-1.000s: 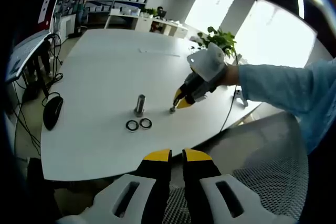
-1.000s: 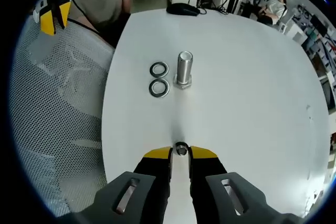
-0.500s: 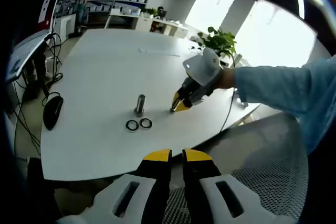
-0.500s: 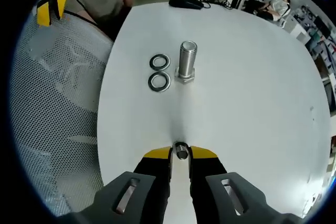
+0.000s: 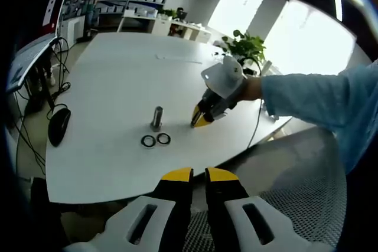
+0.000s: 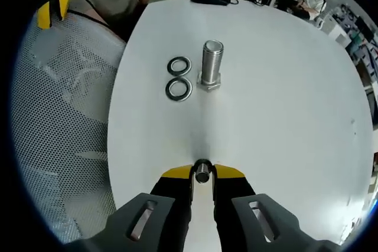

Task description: Place the washer onto the threaded stud by aligning its center hole with the stud, sliding it down to the base, and recovering from edge contact or off-axis alignment until the washer reaches the visible bottom stop.

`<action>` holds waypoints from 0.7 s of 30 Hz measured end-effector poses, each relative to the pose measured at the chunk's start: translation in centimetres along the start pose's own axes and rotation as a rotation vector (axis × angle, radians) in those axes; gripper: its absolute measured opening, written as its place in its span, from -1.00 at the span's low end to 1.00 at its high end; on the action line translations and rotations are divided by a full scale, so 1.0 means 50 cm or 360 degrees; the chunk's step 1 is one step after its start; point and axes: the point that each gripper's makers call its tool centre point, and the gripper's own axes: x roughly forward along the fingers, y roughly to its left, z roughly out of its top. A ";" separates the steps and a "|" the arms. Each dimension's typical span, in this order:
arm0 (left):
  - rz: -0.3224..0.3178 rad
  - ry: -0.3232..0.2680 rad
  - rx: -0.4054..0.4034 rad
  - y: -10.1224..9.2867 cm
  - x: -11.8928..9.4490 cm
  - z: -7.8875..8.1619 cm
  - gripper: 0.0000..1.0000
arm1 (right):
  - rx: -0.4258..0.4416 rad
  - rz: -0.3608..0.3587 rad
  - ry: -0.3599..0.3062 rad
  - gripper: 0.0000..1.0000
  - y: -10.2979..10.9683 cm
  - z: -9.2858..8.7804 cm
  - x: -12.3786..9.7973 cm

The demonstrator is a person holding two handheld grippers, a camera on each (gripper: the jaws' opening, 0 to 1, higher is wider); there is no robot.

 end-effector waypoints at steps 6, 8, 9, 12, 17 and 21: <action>-0.0004 0.0007 0.0004 -0.001 0.001 -0.001 -0.89 | -0.0006 0.0007 -0.0037 -0.52 -0.003 0.003 -0.002; -0.0005 0.0006 0.0006 -0.002 0.000 -0.001 -0.89 | 0.0032 0.0011 -0.0041 -0.45 -0.005 0.000 -0.008; -0.0006 0.0006 0.0006 -0.002 0.000 -0.001 -0.89 | 0.0034 0.0012 -0.0050 -0.45 -0.005 -0.001 -0.011; -0.0007 0.0006 0.0007 -0.002 0.000 -0.001 -0.89 | 0.0052 0.0011 -0.0059 -0.45 -0.005 -0.007 -0.019; -0.0009 0.0008 0.0012 -0.003 0.000 -0.002 -0.89 | 0.0105 0.0010 -0.0076 -0.44 -0.011 -0.025 -0.042; -0.0011 0.0005 0.0012 -0.003 0.000 -0.001 -0.90 | 0.0178 0.0002 -0.0096 -0.46 -0.016 -0.042 -0.059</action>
